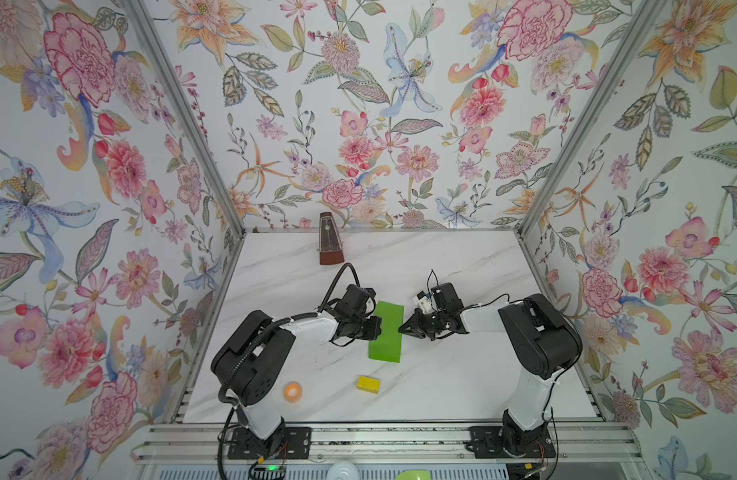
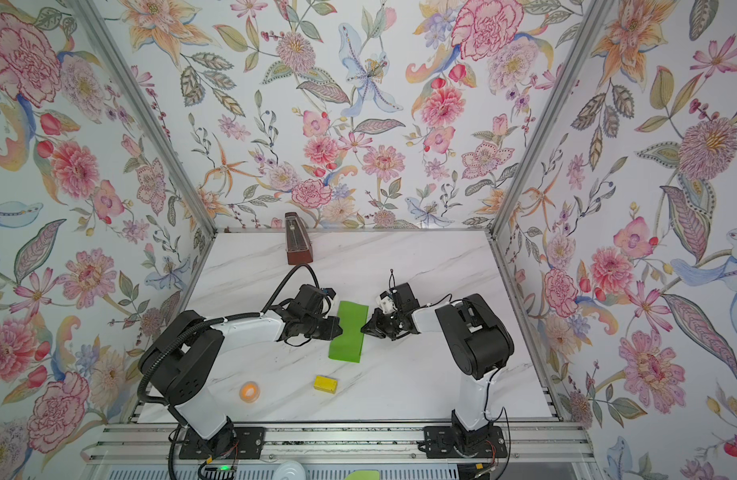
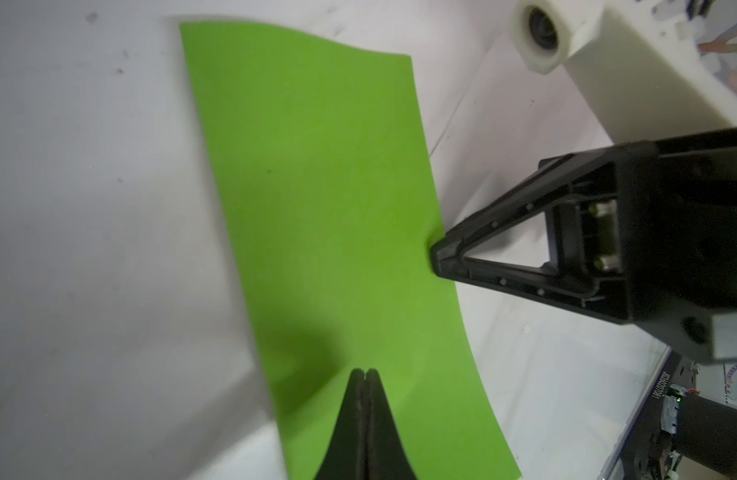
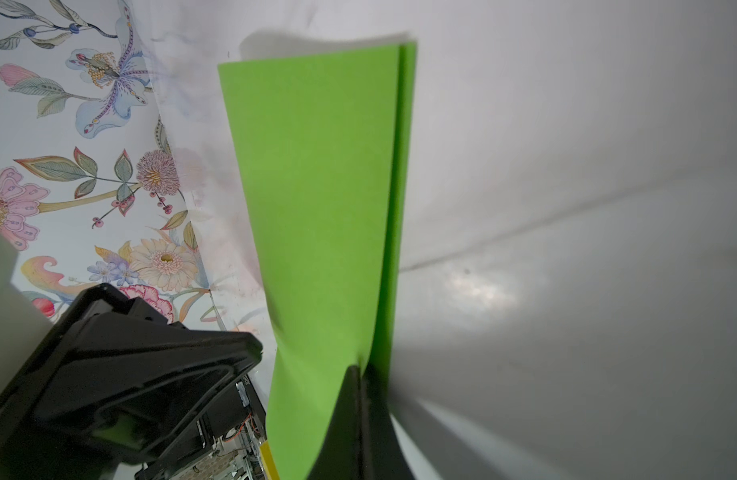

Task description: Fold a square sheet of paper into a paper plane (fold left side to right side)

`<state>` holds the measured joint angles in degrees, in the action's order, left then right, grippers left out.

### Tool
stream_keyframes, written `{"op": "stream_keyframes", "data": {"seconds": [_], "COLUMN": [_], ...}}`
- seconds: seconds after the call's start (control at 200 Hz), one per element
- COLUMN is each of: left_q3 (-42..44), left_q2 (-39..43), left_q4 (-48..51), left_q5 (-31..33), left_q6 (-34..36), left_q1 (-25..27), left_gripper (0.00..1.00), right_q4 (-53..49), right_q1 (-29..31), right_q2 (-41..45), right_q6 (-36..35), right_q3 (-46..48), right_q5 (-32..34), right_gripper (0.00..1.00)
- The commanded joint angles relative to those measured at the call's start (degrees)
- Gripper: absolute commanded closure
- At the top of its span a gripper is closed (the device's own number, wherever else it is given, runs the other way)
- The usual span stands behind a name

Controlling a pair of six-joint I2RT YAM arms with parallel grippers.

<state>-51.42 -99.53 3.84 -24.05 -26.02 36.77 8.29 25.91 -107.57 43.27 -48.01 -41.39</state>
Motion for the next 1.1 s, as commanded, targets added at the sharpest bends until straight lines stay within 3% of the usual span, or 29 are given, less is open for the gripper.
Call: {"op": "stream_keyframes", "data": {"seconds": [0.0, 0.315, 0.475, 0.836, 1.096], "left_q3": [2.3, 13.2, 13.6, 5.0, 6.3], "left_q2": [-0.1, 3.2, 6.6, 9.5, 6.5], "left_q4": [2.0, 3.4, 4.6, 4.8, 6.6], "left_q5": [3.1, 4.3, 3.9, -2.1, -2.6], "left_q6": [-0.3, 2.1, 3.3, -0.9, -0.3], "left_q1": [-0.8, -6.1, -7.4, 1.8, 3.0], "left_gripper": [1.00, 1.00, 1.00, 1.00, 1.00], "right_q4": [-5.2, -5.1, -4.9, -5.1, -5.1], "right_q1": [0.5, 0.4, 0.4, 0.3, 0.2], "right_q2": [-1.0, -1.0, -1.1, -1.1, -1.0], "right_q6": [-0.5, -0.6, -0.6, -0.6, -0.7], "right_q3": [1.2, 1.7, 1.6, 1.4, 1.7], "right_q5": [4.1, 4.1, 4.1, 4.0, 4.1], "right_gripper": [1.00, 1.00, 1.00, 1.00, 1.00]}}
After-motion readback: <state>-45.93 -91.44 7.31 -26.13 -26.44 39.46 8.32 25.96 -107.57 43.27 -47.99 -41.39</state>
